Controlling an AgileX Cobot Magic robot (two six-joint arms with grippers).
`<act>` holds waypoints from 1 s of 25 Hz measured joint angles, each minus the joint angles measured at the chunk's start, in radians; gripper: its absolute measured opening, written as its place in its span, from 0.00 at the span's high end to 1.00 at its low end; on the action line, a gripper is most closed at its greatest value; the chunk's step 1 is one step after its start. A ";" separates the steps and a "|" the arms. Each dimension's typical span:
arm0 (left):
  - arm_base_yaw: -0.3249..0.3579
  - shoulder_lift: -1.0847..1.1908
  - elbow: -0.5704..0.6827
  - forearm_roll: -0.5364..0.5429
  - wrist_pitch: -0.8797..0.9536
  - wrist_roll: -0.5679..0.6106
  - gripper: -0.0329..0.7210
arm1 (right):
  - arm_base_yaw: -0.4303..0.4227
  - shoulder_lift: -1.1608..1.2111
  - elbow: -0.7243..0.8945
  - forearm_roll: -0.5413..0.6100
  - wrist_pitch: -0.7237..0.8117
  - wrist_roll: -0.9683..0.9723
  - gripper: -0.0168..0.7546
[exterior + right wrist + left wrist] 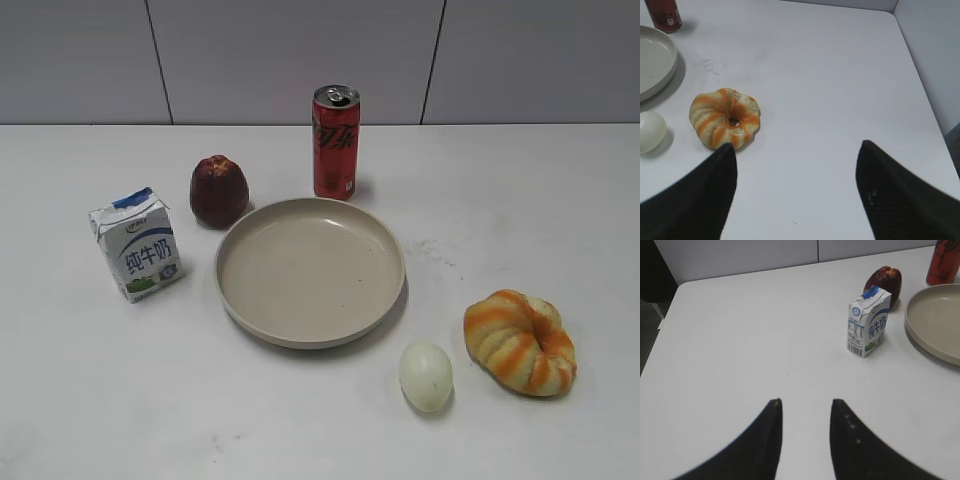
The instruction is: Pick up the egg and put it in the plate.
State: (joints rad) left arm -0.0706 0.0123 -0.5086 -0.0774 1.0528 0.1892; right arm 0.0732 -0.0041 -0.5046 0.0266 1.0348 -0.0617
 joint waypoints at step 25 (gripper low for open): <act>0.000 0.000 0.000 0.000 0.000 0.000 0.64 | 0.000 0.094 -0.021 -0.014 -0.142 0.000 0.13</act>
State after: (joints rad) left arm -0.0706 0.0123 -0.5086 -0.0774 1.0528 0.1892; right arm 0.0729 0.0897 -0.5259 0.0128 0.8927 -0.0617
